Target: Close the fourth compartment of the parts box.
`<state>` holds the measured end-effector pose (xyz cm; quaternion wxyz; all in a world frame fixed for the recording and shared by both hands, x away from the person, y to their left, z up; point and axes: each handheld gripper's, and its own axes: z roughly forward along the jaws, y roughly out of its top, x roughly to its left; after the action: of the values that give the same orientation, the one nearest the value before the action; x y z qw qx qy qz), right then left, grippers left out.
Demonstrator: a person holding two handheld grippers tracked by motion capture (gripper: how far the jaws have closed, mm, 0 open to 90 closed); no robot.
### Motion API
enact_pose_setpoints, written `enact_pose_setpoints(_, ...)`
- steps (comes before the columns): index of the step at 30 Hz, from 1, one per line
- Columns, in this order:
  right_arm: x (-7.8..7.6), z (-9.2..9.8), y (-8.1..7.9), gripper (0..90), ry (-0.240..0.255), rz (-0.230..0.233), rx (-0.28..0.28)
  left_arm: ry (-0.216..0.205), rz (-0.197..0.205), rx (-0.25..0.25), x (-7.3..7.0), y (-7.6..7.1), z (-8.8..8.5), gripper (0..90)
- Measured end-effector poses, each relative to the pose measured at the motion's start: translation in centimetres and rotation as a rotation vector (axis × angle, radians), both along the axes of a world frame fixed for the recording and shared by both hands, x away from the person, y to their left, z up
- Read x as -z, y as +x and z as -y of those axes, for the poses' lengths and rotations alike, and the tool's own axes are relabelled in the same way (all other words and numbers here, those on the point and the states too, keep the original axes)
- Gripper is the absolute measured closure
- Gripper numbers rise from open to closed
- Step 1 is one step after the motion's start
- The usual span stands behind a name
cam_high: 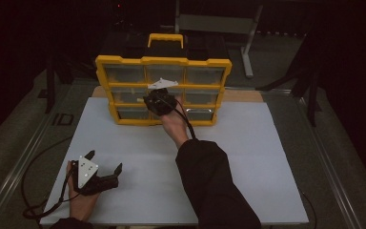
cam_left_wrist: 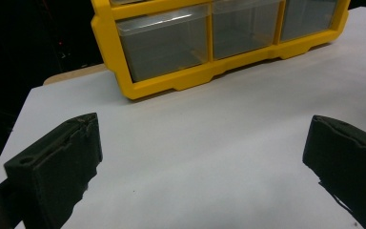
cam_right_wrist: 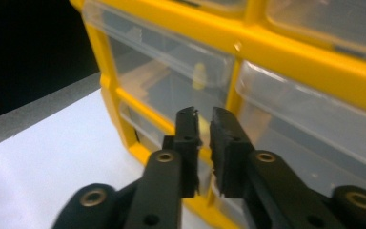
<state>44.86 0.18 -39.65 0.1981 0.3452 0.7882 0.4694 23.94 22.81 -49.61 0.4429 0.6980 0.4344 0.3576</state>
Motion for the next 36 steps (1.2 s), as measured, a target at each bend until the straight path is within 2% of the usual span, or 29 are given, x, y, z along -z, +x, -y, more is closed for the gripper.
enact_pose_setpoints(6,-0.3,3.0,-1.9,56.7,-0.017,0.007,-0.035,0.006,-0.003,-0.001,0.0,0.0,0.0,0.0)
enact_pose_setpoints(10,-0.2,5.1,-3.3,34.0,-0.059,0.029,-0.043,0.004,-0.001,-0.004,0.0,0.0,0.1,0.0)
enact_pose_setpoints(14,0.1,7.6,-5.2,17.6,-0.080,0.039,-0.027,0.006,-0.002,-0.006,0.0,0.0,0.1,0.1)
enact_pose_setpoints(17,0.4,10.0,-6.9,13.7,-0.042,0.031,-0.016,0.012,-0.004,-0.010,0.0,-0.1,0.1,0.0)
enact_pose_setpoints(22,0.7,13.2,-9.5,13.6,-0.016,0.061,0.003,0.023,0.001,-0.018,-0.1,-0.2,0.1,0.1)
enact_pose_setpoints(24,1.0,14.5,-10.8,13.8,-0.039,0.091,0.010,0.028,0.004,-0.028,-0.2,-0.2,-0.1,0.0)
enact_pose_setpoints(26,1.4,15.5,-11.8,14.0,-0.054,0.101,0.015,0.022,0.003,-0.034,-0.2,-0.2,-0.3,0.0)
enact_pose_setpoints(29,2.2,17.5,-13.1,13.9,-0.076,0.083,0.036,0.012,-0.001,-0.039,-0.3,-0.2,-0.7,0.0)
enact_pose_setpoints(36,3.2,21.7,-15.6,12.6,-0.030,0.093,0.109,-0.004,0.000,-0.028,-0.7,-0.5,-1.1,0.0)
